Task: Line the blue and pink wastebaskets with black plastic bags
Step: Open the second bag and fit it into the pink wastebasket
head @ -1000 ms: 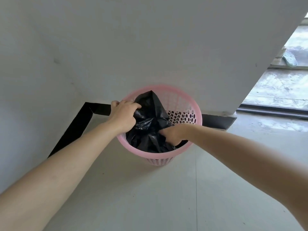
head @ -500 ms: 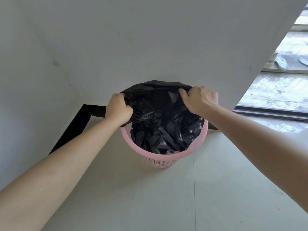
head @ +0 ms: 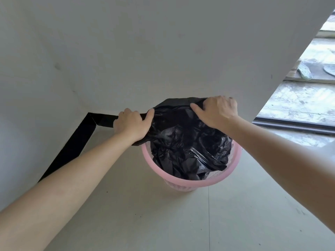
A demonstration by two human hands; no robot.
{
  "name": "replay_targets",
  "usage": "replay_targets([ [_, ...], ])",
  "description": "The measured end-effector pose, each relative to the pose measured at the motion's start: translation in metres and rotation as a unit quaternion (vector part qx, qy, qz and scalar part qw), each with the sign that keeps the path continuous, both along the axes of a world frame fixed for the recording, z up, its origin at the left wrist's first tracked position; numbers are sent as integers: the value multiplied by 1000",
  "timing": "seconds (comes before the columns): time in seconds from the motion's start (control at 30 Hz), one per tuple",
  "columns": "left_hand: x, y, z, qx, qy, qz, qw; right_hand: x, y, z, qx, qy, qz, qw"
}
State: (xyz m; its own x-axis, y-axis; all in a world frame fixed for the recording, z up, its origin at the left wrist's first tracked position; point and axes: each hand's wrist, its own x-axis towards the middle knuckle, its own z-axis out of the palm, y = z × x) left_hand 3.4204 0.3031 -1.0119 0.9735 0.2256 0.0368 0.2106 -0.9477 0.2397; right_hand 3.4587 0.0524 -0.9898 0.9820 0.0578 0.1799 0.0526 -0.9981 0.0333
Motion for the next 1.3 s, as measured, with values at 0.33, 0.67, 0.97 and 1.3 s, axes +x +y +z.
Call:
replay_targets([
  [0.33, 1, -8, -7, -11, -52, -180, 982, 8, -3, -7, 35, -168, 210, 963],
  [0.67, -5, 3, -20, -163, -17, -108, 981, 38, 26, 1, 20, 118, 141, 983],
  [0.97, -5, 14, -33, -173, -10, -52, 983, 50, -19, -10, 173, 341, -18, 924],
  [1.3, 11, -2, -30, -270, 0, -7, 963, 15, -61, -20, 343, 126, 0, 931],
])
